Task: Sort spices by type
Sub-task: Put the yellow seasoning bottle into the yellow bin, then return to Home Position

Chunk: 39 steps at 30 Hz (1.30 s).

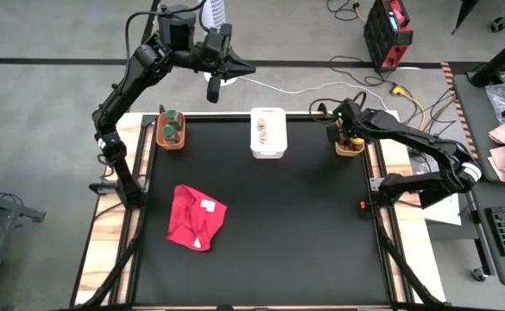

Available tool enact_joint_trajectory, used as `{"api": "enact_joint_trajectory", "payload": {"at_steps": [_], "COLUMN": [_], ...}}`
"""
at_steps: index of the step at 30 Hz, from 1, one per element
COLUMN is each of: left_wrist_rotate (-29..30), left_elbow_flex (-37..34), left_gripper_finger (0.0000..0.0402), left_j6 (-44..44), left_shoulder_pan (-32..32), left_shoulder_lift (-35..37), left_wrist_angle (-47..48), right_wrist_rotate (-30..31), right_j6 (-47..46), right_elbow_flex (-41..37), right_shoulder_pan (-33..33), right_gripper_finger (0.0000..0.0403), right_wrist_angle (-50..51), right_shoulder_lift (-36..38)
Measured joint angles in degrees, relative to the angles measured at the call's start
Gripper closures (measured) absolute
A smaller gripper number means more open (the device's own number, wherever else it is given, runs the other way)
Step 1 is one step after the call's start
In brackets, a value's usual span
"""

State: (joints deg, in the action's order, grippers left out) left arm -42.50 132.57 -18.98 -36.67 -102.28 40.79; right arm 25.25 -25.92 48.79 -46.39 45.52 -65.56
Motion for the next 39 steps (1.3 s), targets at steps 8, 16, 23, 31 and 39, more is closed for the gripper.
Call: {"api": "enact_joint_trajectory", "payload": {"at_steps": [8, 16, 23, 31, 39], "left_wrist_rotate": [0.0, 0.0, 0.0, 10.5, 27.4], "left_elbow_flex": [0.0, -1.7, -5.3, -22.3, -50.7], "left_gripper_finger": [0.0402, 0.0402, 0.0402, 0.0402, 0.0402], "left_j6": [0.0, 0.0, -0.3, 1.5, 9.0], "left_shoulder_pan": [0.0, 1.5, 6.6, 16.3, 29.5], "left_shoulder_lift": [0.0, 0.0, 0.8, 10.8, 29.7], "left_wrist_angle": [0.0, 0.3, 3.6, -5.5, -23.7], "right_wrist_rotate": [-0.2, 0.0, 0.3, 0.4, 0.3], "right_j6": [0.8, 0.1, 3.2, 7.5, -1.9], "right_elbow_flex": [2.5, 2.8, 2.5, -2.2, -8.2], "right_shoulder_pan": [0.0, 3.8, 15.3, 28.9, 37.6], "right_gripper_finger": [0.0394, 0.0394, 0.0394, 0.0394, 0.0394], "right_wrist_angle": [0.1, -0.6, -7.8, -15.4, -13.1], "right_shoulder_lift": [5.0, 6.6, 10.1, 17.3, 18.0]}}
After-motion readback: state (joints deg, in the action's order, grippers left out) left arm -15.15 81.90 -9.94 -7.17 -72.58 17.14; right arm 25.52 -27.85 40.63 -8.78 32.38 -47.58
